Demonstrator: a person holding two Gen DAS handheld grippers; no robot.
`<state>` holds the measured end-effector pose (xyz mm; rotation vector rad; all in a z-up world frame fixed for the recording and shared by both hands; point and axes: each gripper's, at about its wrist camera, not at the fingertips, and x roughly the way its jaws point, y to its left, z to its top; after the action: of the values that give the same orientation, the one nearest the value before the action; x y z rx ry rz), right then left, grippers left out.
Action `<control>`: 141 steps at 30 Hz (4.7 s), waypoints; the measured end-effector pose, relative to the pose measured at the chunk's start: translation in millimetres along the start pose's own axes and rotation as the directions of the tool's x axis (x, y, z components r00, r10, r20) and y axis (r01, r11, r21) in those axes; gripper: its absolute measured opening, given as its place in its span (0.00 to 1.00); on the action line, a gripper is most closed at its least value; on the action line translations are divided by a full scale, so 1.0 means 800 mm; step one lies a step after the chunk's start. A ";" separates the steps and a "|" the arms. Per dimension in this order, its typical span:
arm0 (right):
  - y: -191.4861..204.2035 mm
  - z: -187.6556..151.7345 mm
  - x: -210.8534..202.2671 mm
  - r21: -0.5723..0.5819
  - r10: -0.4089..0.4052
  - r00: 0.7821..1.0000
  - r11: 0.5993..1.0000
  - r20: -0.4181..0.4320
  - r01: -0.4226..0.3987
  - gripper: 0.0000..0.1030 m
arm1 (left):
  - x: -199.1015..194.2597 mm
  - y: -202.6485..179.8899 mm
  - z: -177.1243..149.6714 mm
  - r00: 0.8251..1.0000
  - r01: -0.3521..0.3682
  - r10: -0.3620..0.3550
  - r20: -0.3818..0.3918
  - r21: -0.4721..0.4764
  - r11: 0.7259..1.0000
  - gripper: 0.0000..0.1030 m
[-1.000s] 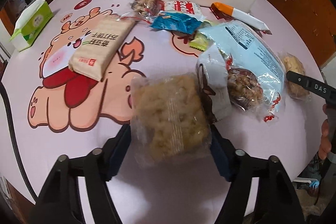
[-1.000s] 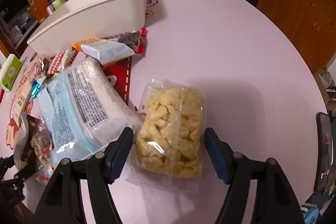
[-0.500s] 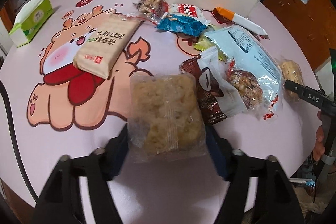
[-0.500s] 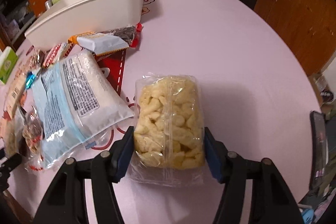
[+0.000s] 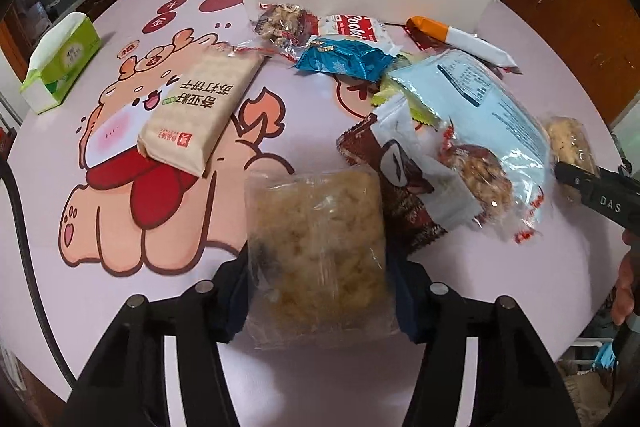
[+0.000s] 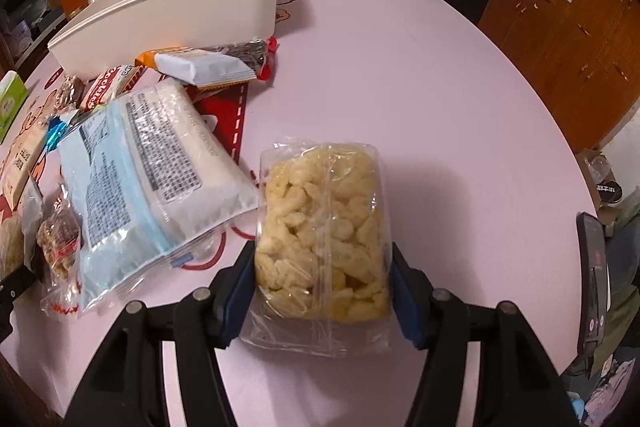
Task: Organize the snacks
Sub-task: 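Lift both clear snack bags into the white tray and release them, then grasp the clear nut bag with the right gripper while the left grasps the brown chocolate wrapper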
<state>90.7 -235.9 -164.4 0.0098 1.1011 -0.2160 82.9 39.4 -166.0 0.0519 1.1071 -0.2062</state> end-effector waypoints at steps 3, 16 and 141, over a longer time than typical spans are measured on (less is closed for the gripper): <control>0.001 -0.001 -0.010 0.009 0.017 1.000 1.000 0.008 -0.017 0.59 | -0.009 0.007 -0.007 1.000 0.020 -0.020 0.013 -0.008 1.000 0.52; 0.032 -0.001 -0.115 -0.077 0.089 0.972 0.994 0.217 -0.073 0.59 | -0.100 0.011 -0.009 0.976 0.044 -0.046 0.215 0.016 0.999 0.52; 0.118 0.028 -0.148 -0.550 0.396 0.906 0.795 0.148 -0.257 0.80 | -0.111 -0.029 0.080 0.983 0.022 -0.045 0.178 0.128 0.991 0.89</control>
<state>76.2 -125.9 -59.1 -0.3039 0.8493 0.3978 96.5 19.5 -56.4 0.1248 0.9138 -0.3052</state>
